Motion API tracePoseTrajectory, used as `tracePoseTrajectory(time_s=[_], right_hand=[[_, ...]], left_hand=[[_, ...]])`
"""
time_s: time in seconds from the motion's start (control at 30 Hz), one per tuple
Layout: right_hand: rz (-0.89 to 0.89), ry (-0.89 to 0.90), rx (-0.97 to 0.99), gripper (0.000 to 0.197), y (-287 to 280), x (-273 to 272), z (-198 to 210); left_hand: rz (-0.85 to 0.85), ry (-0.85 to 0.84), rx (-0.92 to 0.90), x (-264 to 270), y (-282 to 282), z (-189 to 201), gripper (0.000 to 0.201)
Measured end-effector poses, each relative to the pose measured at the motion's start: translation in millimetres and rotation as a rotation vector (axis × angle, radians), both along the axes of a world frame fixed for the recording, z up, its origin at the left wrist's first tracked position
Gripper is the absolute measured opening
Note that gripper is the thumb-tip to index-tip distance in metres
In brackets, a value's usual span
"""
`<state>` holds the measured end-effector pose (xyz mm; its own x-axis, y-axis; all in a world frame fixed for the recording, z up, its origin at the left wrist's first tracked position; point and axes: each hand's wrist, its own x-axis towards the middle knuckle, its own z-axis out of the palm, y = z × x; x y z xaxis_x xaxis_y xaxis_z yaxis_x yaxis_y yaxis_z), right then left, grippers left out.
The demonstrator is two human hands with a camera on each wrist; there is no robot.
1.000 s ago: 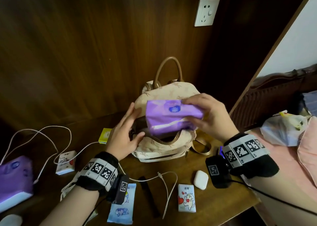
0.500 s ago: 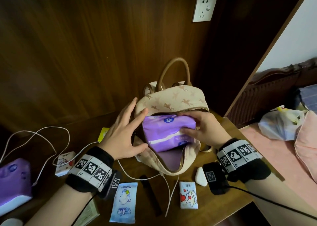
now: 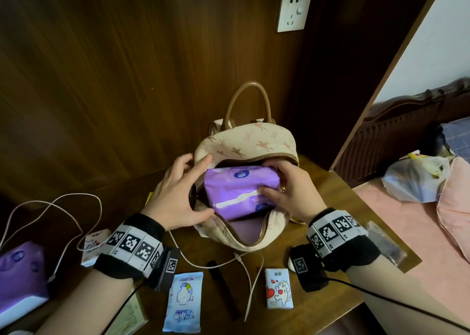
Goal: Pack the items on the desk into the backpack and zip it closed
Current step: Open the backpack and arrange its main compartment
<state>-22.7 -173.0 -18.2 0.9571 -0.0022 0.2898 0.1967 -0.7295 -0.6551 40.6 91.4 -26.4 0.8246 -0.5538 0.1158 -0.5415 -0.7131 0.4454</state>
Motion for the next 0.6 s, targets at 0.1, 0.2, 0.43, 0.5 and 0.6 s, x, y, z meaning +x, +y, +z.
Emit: tracePoseTrajectory(time_s=[0.1, 0.2, 0.43, 0.5, 0.6], right_hand=[[0.031, -0.009, -0.011, 0.047, -1.4, 2.2, 1.0], [0.049, 0.029, -0.006, 0.048, -3.2, 4.8, 2.7], [0.102, -0.003, 0.003, 0.044, -9.0, 2.8, 0.7], [0.117, 0.029, -0.007, 0.043, -10.5, 1.2, -2.4], [0.139, 0.060, -0.019, 0.043, -15.6, -3.4, -10.0]], left_hand=[[-0.106, -0.259, -0.065, 0.0, -7.9, 18.3, 0.071], [-0.195, -0.253, -0.102, -0.2, -27.5, 38.8, 0.048], [-0.162, -0.225, -0.166, 11.1, -41.5, 55.2, 0.030], [-0.157, -0.319, -0.094, 14.6, -45.1, 51.6, 0.032], [-0.113, -0.336, 0.063, 23.5, -41.3, 45.8, 0.056]])
